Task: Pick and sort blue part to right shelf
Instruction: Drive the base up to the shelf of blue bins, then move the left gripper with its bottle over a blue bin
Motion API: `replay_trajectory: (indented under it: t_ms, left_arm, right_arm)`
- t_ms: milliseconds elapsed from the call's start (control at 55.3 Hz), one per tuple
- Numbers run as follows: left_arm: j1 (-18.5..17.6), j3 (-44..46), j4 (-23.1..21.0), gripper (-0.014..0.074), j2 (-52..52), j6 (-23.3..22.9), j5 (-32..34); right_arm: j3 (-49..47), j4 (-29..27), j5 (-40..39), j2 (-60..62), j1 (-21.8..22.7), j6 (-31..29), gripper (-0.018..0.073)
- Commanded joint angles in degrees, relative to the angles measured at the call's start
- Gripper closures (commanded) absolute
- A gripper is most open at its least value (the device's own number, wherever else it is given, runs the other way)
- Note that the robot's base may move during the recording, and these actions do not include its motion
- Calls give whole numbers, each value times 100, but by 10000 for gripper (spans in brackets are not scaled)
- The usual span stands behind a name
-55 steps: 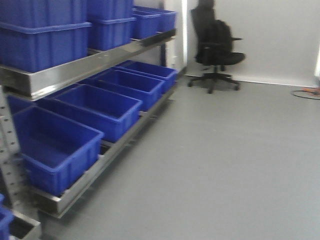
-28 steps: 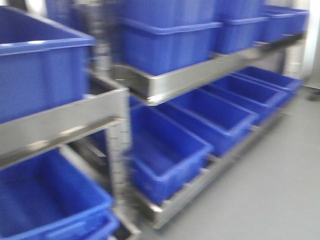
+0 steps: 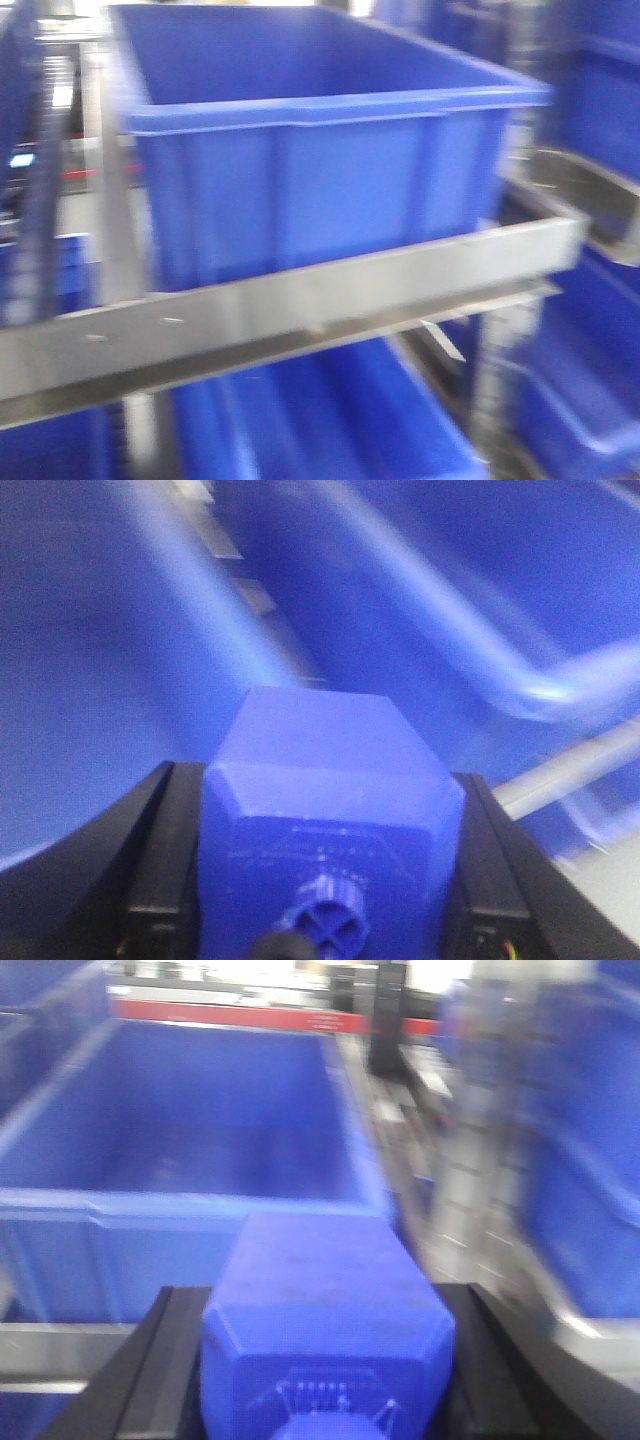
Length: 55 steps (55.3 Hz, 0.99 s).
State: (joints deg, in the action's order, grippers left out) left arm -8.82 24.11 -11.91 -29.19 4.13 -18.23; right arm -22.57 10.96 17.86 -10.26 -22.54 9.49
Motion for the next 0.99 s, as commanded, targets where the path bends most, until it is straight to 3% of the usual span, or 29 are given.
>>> replay_trajectory:
  t_ms: [0, 976]
  left_arm:
    - [-47, 182, -79, 387, -38, -48, 491]
    - [-47, 182, -79, 387, -38, -48, 491]
  right_arm:
    - [-186, 81, -568, -57, 12, -44, 334]
    - [-186, 81, -568, -57, 12, -44, 334]
